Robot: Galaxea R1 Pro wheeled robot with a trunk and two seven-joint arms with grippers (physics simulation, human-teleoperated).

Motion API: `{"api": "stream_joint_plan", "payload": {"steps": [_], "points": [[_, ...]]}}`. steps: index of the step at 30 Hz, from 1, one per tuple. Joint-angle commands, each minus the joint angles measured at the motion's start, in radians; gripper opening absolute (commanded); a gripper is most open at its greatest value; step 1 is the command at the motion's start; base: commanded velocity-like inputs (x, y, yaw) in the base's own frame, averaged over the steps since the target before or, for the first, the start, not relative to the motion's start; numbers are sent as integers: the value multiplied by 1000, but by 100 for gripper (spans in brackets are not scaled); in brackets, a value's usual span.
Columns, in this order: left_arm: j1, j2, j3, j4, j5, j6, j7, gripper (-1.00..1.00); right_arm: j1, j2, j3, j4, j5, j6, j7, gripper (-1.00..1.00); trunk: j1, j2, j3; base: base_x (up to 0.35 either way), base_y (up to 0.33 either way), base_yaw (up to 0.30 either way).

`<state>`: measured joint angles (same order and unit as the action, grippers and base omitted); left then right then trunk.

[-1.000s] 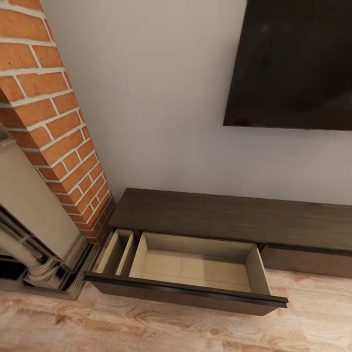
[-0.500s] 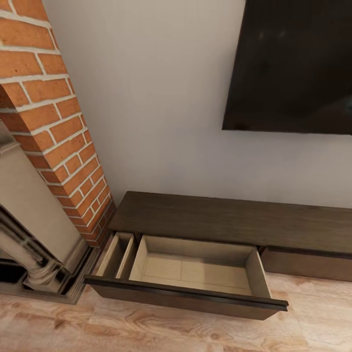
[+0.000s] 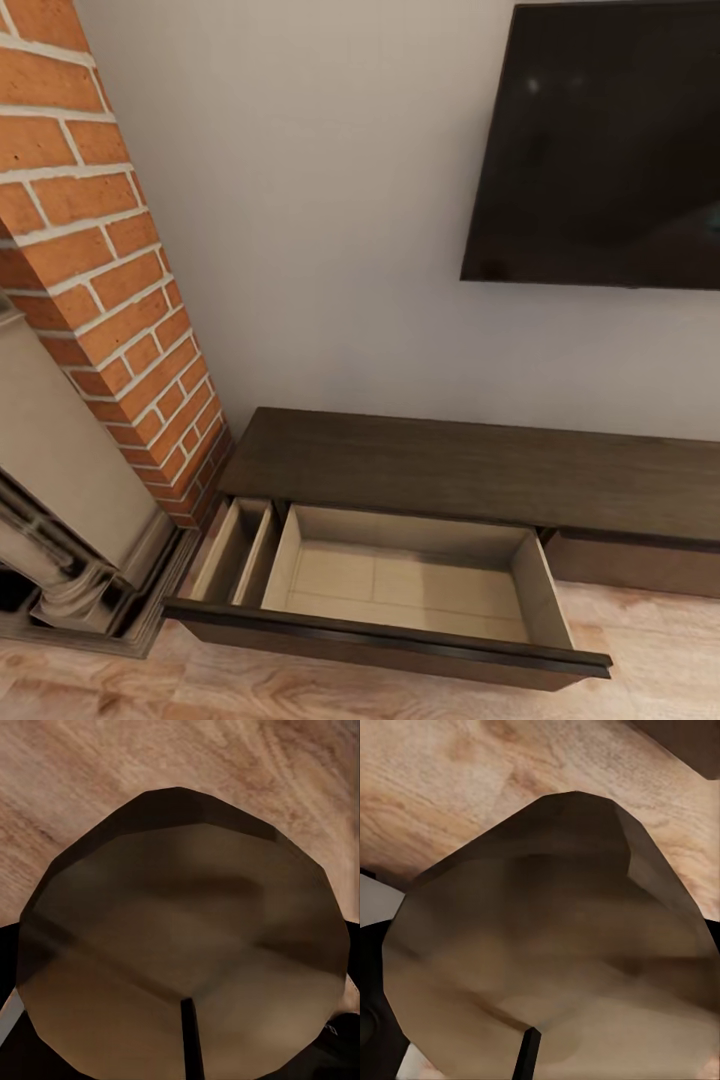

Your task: Place each of the two pumpkins and all three candles from the living room inside a cabinet in the living room (use any cabinet), then make sure every cabinet is closed, and position the cauldron so it is next to a table in the living room.

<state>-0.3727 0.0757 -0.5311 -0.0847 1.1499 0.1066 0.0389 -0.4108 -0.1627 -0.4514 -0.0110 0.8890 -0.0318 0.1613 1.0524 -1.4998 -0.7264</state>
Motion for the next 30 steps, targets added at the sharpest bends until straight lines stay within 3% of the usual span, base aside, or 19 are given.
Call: {"api": "stream_joint_plan", "payload": {"steps": [1, 6, 8, 16, 18, 19, 21, 22, 25, 26, 28, 30], "points": [[0, -1, -8, -3, 4, 4, 5, -100, 0, -2, -9, 0, 8, -2, 4, -100, 0, 0, -1, 25, 13, -3], [0, -5, -11, -3, -4, 9, 4, -100, 0, -4, -6, -1, 18, 0, 9, -100, 0, 0, -1, 7, 4, -1], [0, 5, -13, -1, -6, 11, 2, -100, 0, -2, -5, -3, 19, 1, 11, -100, 0, 0, -1, 1, 0, 0], [0, 114, -16, -3, -10, 23, 2, -100, -2, -13, -6, -19, 11, 12, 18, -100, 0, 0, -1, 0, 0, 0], [-1, 121, -16, -2, -10, 24, 2, -100, -2, -15, -6, -20, 10, 12, 18, -100, 0, 0, -1, 0, 0, 0], [-7, 202, -12, -2, -8, 27, 5, -100, -2, -61, -11, -59, 5, 18, 20, -100, 0, 0, -1, 0, 0, 0], [-9, 236, -10, -4, -3, 28, 4, -100, -2, -94, -14, -89, 0, 20, 36, -100, 0, 0, -1, 0, 0, 0], [-24, 309, -7, -13, 4, 63, 0, -100, -2, -159, -16, -180, -94, 98, 176, -100, 0, 0, -1, 0, 0, 0], [-27, 371, -5, -73, 6, 172, -14, -100, -2, -180, -16, -275, -153, 163, 276, -100, 0, 0, -1, 0, 0, 0], [-26, 407, -5, -130, 6, 212, -33, -100, -2, -187, -16, -322, -166, 192, 321, -100, 0, 0, -1, 0, 0, 0], [-25, 450, -5, -199, 7, 262, -50, -100, -2, -195, -17, -381, -173, 231, 369, -100, 0, 0, -1, 0, 0, 0], [-25, 473, -5, -259, 6, 331, -59, -100, -3, -199, -22, -436, -177, 273, 412, -100, 0, 0, -1, 0, 0, 0]]}}
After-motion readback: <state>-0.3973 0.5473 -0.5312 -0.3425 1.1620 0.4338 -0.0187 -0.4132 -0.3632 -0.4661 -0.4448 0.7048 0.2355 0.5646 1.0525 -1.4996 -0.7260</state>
